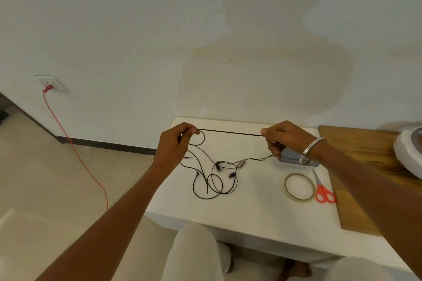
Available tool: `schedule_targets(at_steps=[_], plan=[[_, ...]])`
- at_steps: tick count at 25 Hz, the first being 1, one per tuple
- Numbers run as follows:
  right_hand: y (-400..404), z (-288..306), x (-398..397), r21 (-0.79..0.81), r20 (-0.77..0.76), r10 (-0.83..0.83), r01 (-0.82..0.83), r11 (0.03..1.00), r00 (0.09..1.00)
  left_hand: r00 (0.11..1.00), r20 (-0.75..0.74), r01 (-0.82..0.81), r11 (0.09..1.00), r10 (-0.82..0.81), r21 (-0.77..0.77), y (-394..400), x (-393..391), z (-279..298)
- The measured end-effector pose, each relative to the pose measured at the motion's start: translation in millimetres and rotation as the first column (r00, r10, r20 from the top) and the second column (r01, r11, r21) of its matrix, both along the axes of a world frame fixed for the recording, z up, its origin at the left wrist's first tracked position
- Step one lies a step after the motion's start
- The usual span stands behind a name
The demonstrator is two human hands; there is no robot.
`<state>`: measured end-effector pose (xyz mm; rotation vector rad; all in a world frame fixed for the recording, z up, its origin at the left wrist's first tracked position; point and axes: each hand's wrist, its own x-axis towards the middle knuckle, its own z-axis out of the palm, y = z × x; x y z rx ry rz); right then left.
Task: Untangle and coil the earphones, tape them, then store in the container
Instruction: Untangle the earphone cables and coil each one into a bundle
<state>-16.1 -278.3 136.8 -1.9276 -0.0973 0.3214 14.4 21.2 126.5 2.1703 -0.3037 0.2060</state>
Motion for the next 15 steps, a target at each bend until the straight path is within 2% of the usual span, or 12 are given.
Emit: schedule_targets(at_steps=[4,9,13,14,15], plan=[[-15.8,-3.1,0.3,0.005,0.014,-0.072,0.072,0.997,0.997,0.989,-0.016,-0.15,0.989,0.15,0.001,24.8,5.8,-10.4],[-6.5,-4.3,-0.5,0.083,-0.023,-0.07,0.071,0.994,0.997,0.965,-0.193,-0.141,0.974,0.175,0.176,24.1,4.0,-31.1],[9.4,-5.7,2.6,0.11,-0.027,-0.011,0.013,0.994,1.0,0.865,-0.431,-0.018,0.873,0.258,0.488,-3.5,-0.2,-37.6],[12.7,-5.5,3.7,0.114,-0.03,-0.005,0.009,0.993,1.0,0.865,-0.447,0.023,0.871,0.229,0.491,-13.7,-4.6,-32.4],[15.5,-4.9,4.2,0.114,-0.03,-0.001,0.004,0.993,1.0,0.887,-0.444,0.086,0.902,0.123,0.422,-24.9,-10.3,-25.7]])
